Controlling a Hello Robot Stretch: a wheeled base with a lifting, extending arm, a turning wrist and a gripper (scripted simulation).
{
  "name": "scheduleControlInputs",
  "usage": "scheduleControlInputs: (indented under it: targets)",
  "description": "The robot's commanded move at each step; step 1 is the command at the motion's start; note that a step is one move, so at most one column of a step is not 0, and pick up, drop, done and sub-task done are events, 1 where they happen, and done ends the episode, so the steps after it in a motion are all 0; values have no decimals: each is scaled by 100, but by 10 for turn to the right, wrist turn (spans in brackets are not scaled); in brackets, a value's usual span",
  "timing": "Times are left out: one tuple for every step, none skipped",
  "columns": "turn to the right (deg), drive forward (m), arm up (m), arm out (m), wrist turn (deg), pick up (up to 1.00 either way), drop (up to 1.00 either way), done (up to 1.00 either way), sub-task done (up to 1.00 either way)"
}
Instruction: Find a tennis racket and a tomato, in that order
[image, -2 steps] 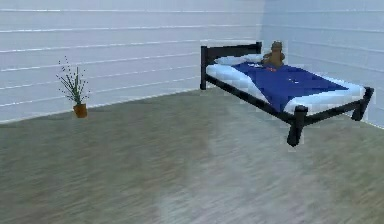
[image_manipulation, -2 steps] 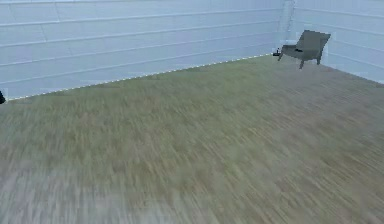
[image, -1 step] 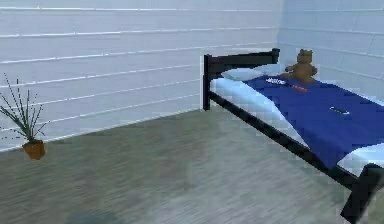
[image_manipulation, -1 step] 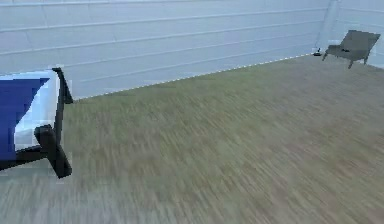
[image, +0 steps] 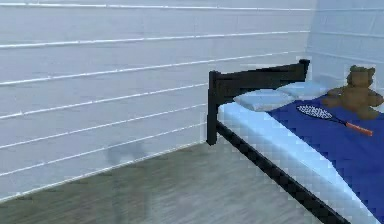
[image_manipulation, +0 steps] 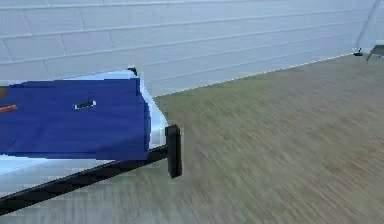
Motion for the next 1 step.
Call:
scheduleControlInputs:
  targets:
    - [0, 100, 0, 0, 0, 0, 0, 0, 0]
